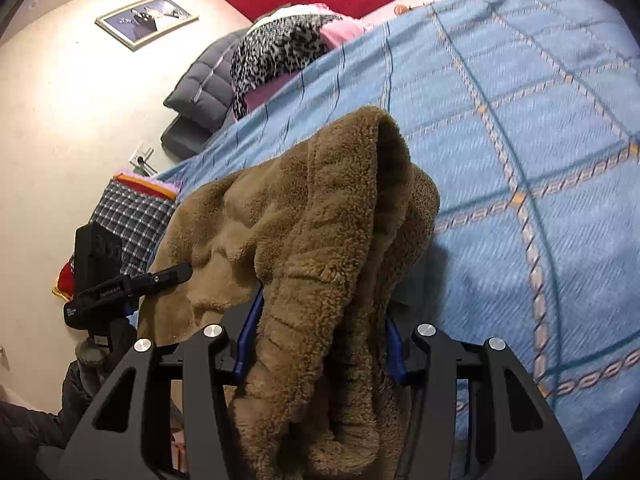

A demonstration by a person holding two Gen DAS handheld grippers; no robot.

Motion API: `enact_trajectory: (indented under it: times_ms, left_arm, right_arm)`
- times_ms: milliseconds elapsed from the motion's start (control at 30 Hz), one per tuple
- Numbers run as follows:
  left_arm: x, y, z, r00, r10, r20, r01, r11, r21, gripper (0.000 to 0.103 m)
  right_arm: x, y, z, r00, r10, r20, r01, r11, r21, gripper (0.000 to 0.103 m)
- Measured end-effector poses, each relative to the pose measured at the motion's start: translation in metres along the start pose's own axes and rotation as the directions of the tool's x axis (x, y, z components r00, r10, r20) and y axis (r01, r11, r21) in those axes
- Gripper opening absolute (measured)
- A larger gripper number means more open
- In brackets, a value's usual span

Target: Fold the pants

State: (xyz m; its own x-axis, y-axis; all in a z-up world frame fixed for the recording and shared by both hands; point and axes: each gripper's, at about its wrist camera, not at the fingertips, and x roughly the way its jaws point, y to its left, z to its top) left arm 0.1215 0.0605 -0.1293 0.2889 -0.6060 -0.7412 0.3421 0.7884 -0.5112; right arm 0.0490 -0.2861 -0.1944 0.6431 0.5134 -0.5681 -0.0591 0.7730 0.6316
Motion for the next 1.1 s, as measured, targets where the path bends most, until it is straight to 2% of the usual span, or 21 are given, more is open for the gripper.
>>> enact_trajectory:
  times_ms: [133, 367, 567, 833, 967, 1100]
  left_arm:
    - [0.009, -0.020, 0.022, 1.000, -0.022, 0.018, 0.021, 0.999, 0.028, 0.051]
    - [0.052, -0.054, 0.079, 0.998, -0.056, 0.032, 0.054, 0.997, 0.057, 0.051]
    - [0.093, -0.074, 0.135, 0.997, -0.066, 0.044, 0.062, 0.996, 0.071, 0.051]
    - [0.159, -0.081, 0.195, 0.997, -0.065, 0.049, 0.063, 0.997, 0.048, 0.051]
    - [0.190, -0.076, 0.207, 0.998, -0.049, 0.026, 0.048, 0.999, 0.021, 0.051]
    - [0.216, -0.068, 0.210, 1.000, -0.013, 0.003, 0.013, 1.000, 0.016, 0.053]
  right_arm:
    - [-0.015, -0.005, 0.020, 0.999, -0.013, 0.050, 0.013, 1.000, -0.012, 0.052]
    - [-0.027, -0.026, 0.086, 0.988, -0.069, 0.140, 0.073, 0.997, -0.021, 0.051]
    - [-0.017, -0.055, 0.147, 0.976, -0.108, 0.188, 0.115, 0.993, -0.023, 0.051]
    - [0.016, -0.110, 0.216, 0.972, -0.149, 0.184, 0.153, 0.988, -0.008, 0.052]
    - [0.036, -0.136, 0.232, 0.973, -0.171, 0.155, 0.172, 0.985, 0.007, 0.051]
    - [0.056, -0.157, 0.234, 0.974, -0.196, 0.117, 0.194, 0.981, 0.027, 0.052]
